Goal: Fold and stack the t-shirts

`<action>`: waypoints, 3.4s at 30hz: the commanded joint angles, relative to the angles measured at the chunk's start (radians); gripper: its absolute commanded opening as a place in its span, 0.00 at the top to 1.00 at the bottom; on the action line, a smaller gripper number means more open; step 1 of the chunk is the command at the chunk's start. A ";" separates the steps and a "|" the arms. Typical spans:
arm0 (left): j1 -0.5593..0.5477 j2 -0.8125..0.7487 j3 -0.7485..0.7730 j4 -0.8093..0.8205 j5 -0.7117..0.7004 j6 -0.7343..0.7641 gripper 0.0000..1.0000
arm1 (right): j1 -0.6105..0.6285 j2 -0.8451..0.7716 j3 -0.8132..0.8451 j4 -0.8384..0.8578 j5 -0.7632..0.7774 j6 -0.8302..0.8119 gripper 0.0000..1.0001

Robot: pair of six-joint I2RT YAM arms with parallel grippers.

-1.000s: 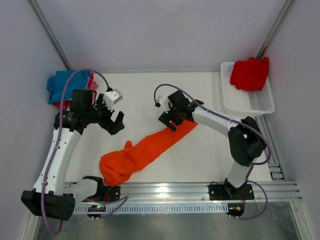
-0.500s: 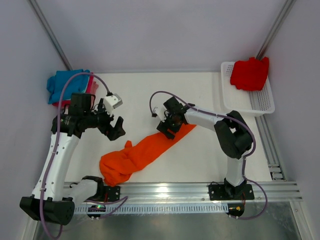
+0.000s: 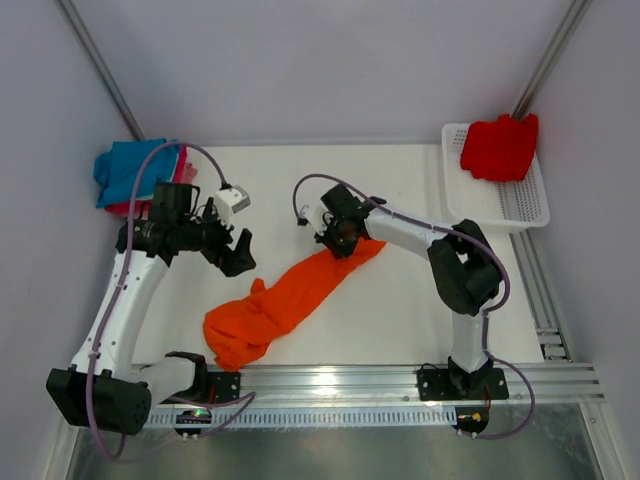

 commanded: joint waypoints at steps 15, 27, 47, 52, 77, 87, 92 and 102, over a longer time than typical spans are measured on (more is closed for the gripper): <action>0.007 0.067 -0.029 0.151 -0.051 -0.065 0.01 | -0.012 0.194 0.824 0.090 0.459 0.028 0.87; 0.007 0.086 -0.046 0.169 -0.022 -0.068 0.01 | -0.012 -0.022 0.383 0.291 0.607 0.007 0.01; 0.007 0.121 -0.049 0.198 -0.056 -0.100 0.01 | 0.032 -0.064 0.229 0.144 0.282 0.071 0.01; 0.007 0.104 -0.051 0.206 -0.057 -0.113 0.01 | 0.035 -0.018 0.203 0.193 0.302 0.071 0.01; 0.007 0.070 -0.101 0.249 -0.060 -0.128 0.01 | 0.081 0.197 0.315 0.256 0.351 0.036 0.01; 0.007 0.072 -0.104 0.252 -0.050 -0.131 0.01 | 0.081 0.226 0.319 0.248 0.379 0.024 0.21; 0.007 0.072 -0.109 0.254 -0.043 -0.133 0.01 | 0.081 0.229 0.304 0.265 0.403 0.018 0.20; 0.007 0.076 -0.112 0.255 -0.036 -0.134 0.01 | 0.081 0.239 0.304 0.279 0.433 0.010 0.97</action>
